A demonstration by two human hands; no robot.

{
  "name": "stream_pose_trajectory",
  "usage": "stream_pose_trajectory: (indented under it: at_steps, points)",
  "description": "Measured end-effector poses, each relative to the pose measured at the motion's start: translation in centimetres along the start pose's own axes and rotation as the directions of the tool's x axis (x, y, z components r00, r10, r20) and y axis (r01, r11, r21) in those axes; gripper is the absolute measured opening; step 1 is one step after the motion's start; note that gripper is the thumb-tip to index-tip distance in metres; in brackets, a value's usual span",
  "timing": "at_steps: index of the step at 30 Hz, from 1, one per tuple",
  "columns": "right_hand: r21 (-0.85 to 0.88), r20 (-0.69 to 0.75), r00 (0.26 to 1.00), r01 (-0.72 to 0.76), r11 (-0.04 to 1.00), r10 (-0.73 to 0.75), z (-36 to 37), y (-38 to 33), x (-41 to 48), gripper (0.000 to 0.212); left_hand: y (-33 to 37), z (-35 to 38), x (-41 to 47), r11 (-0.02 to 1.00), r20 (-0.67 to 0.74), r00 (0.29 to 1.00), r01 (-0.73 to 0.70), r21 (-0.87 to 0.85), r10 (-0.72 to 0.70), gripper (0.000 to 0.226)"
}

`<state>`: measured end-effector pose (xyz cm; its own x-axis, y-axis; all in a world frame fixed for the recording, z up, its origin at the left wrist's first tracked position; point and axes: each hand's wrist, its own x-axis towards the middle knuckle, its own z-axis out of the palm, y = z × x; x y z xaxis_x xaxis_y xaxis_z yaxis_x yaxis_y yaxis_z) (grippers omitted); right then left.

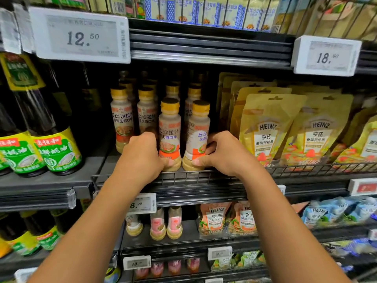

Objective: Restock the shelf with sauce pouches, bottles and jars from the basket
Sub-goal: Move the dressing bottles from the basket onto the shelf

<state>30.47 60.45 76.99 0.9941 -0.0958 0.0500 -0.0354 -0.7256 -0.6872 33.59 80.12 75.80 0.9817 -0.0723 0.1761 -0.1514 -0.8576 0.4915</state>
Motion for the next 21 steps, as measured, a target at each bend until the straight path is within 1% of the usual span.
stream_pose_trajectory:
  at_steps: [3, 5, 8, 10, 12, 15, 17, 19, 21]
  points:
    - [-0.025, -0.005, 1.0, -0.024, 0.999, 0.024, 0.1, -0.3, 0.0, 0.049, 0.3, 0.4, 0.2, 1.0, 0.005, 1.0, 0.012, 0.005, -0.012, 0.044]
    - [-0.038, -0.01, 0.999, -0.041, 0.998, 0.041, 0.1, -0.6, 0.4, 0.054, 0.6, 0.4, 0.6, 1.0, 0.005, 1.0, 0.015, 0.022, -0.015, 0.046]
    - [-0.103, -0.038, 0.997, -0.065, 0.993, 0.061, 0.2, -0.9, 1.1, 0.063, 1.4, 0.5, 1.0, 0.995, 0.003, 1.0, -0.008, 0.098, 0.007, 0.043]
    - [-0.134, -0.054, 0.995, -0.092, 0.987, 0.086, 0.3, -1.1, 1.8, 0.07, 2.1, 0.6, 1.2, 0.989, 0.016, 0.999, -0.031, 0.143, 0.03, 0.04]
    - [-0.15, -0.053, 0.992, -0.121, 0.981, 0.114, 0.5, -1.3, 2.7, 0.074, 2.8, 0.6, 1.5, 0.978, 0.044, 0.998, -0.045, 0.201, 0.037, 0.042]
    - [-0.187, -0.06, 0.987, -0.157, 0.97, 0.148, 0.7, -1.5, 4.1, 0.068, 3.9, 0.4, 2.5, 0.959, 0.129, 0.992, -0.023, 0.281, -0.014, 0.046]
    - [-0.186, -0.063, 0.986, -0.164, 0.969, 0.155, 0.8, -1.4, 4.6, 0.063, 4.4, 0.2, 3.3, 0.961, 0.162, 0.984, 0.025, 0.275, -0.072, 0.053]
    - [-0.184, -0.065, 0.986, -0.163, 0.969, 0.153, 1.0, -1.1, 5.0, 0.062, 4.6, 0.2, 3.9, 0.967, 0.148, 0.984, 0.064, 0.246, -0.102, 0.059]
    - [-0.171, -0.067, 0.985, -0.169, 0.971, 0.159, 1.1, -1.0, 5.3, 0.061, 4.6, 0.4, 4.2, 0.973, 0.13, 0.984, 0.09, 0.211, -0.119, 0.058]
